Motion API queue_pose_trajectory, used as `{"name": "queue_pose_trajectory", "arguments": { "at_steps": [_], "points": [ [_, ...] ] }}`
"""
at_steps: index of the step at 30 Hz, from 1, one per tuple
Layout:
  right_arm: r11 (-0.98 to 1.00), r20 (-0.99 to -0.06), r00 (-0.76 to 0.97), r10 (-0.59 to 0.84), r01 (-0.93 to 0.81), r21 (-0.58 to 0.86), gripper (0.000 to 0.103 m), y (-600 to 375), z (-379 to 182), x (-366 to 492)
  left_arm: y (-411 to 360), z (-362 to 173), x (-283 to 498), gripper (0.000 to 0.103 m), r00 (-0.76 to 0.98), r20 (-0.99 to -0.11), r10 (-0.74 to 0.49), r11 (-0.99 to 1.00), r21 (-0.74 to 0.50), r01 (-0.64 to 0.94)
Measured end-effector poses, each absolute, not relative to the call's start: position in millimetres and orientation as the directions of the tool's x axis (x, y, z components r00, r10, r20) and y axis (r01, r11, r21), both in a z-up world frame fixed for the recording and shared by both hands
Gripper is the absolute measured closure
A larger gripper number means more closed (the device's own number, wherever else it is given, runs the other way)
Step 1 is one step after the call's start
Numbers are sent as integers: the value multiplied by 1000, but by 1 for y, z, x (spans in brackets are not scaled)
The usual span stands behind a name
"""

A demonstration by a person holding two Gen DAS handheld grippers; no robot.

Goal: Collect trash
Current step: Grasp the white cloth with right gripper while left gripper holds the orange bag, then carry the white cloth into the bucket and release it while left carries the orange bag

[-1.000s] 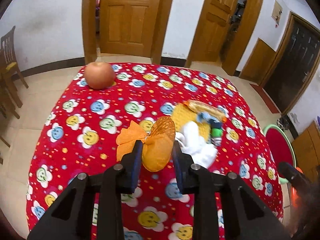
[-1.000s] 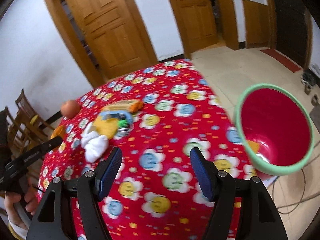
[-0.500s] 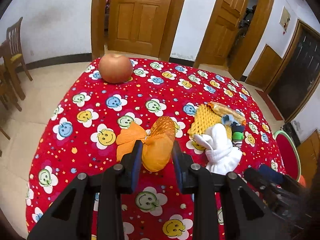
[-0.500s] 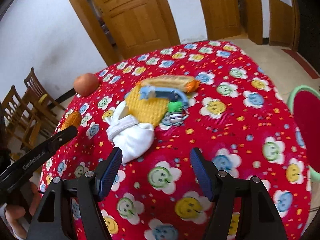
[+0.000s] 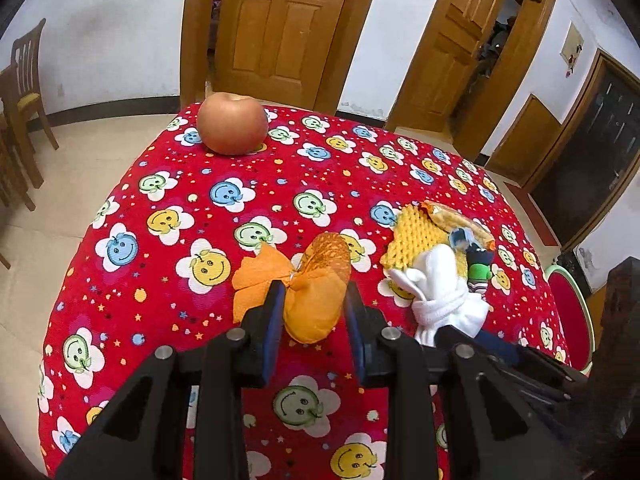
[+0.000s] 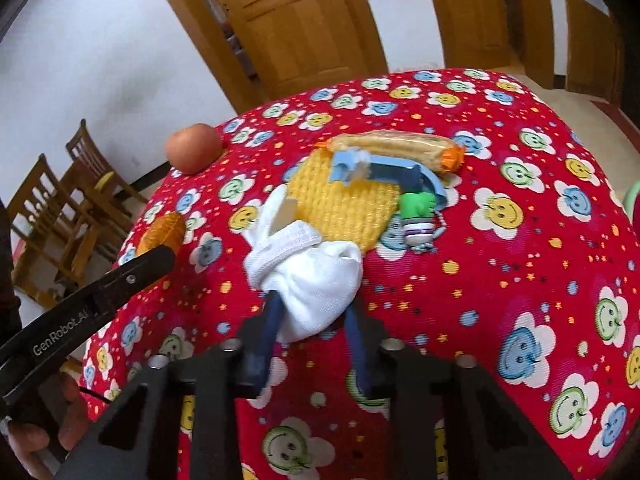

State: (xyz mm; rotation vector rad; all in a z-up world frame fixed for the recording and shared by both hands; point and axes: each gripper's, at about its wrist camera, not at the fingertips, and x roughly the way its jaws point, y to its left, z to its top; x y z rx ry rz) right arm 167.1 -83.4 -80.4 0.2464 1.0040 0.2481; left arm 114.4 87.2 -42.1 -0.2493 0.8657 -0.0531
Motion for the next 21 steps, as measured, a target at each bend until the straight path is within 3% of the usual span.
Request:
{"name": "queue_pose_trajectory", "arguments": {
  "at_steps": [6,21],
  "points": [
    [947,-772,554,313,-125,295,94,-83,-68,151,79,-37,109,74,651,-744,-154,971,-237,-41],
    [939,-699,648,303,-76,336,95,-129,-28,110,52,-18,95,74,650,-729,-214,964,-266,18]
  ]
}}
